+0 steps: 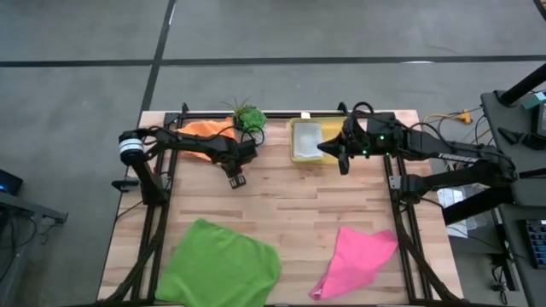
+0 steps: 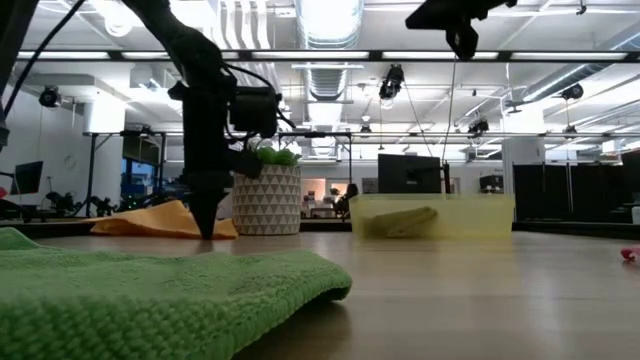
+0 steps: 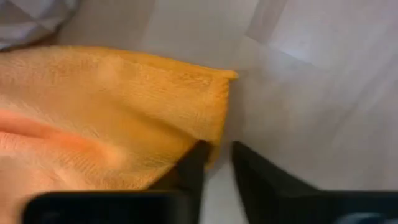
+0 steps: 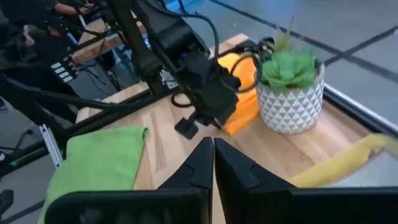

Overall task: Fold microfiber towels
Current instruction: Fold the orange microfiber cloth

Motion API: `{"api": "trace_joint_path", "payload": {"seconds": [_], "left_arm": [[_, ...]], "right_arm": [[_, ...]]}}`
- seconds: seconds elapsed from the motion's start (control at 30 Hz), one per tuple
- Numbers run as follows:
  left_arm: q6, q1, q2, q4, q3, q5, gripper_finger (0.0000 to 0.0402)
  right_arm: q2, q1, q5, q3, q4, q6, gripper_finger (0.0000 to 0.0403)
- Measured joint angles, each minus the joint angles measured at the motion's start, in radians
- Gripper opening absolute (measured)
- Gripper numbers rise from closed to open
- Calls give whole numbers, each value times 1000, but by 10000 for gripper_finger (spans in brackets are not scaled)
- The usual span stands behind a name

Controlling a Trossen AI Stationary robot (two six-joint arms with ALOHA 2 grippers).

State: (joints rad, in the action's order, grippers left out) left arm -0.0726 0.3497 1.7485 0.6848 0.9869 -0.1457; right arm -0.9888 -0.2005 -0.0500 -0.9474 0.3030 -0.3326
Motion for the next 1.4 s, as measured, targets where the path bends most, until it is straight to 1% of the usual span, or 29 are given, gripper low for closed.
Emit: {"api": "trace_joint_path", "payload": {"seconds": [0.03, 0.13, 0.2, 0.4, 0.47, 0.53, 0.6, 0.67, 0.73, 0.8, 0.87, 0.97, 1.07, 1.13, 1.3, 1.4], "left_arm": [[-20, -4, -16, 2, 2, 4, 17], [-60, -24, -67, 6, 1, -26, 9], [-81, -39, -136, 22, 7, -26, 3], [-124, -96, -343, 19, 10, -10, 0], [-131, -110, -414, 12, 13, 20, 0], [-132, -123, -473, 1, 14, 71, 0], [-135, -135, -523, -9, 14, 130, 0], [-135, -144, -575, -16, 21, 184, 0], [-143, -155, -618, -27, 29, 218, 0], [-177, -164, -651, -23, 36, 229, 0], [-204, -170, -684, -22, 46, 246, 0], [-210, -177, -728, -35, 57, 251, 0], [-211, -177, -753, -70, 56, 252, 0], [-211, -177, -759, -103, 55, 251, 0], [-241, -177, -754, -158, 59, 249, 0], [-270, -177, -748, -181, 58, 240, 0]], "right_arm": [[0, 0, 0, -5, 1, 3, 9], [0, 0, 0, -15, 0, 32, 9], [0, 0, -1, -16, -1, 45, 9], [-9, 0, -1, -8, -21, 45, 9], [-24, 3, -26, -4, -62, 45, 9], [-48, 11, -77, 0, -147, 46, 9], [-84, 25, -118, 0, -250, 36, 9], [-136, 48, -139, 1, -361, 22, 11], [-196, 75, -141, 1, -475, 25, 19], [-265, 102, -141, -2, -583, 27, 33], [-339, 125, -139, -27, -633, 28, 49], [-451, 154, -130, -92, -628, 67, 75], [-563, 179, -95, -172, -621, 98, 104], [-635, 196, -48, -235, -611, 133, 127], [-758, 228, 142, -409, -500, 245, 179], [-810, 246, 256, -506, -392, 263, 199]]}}
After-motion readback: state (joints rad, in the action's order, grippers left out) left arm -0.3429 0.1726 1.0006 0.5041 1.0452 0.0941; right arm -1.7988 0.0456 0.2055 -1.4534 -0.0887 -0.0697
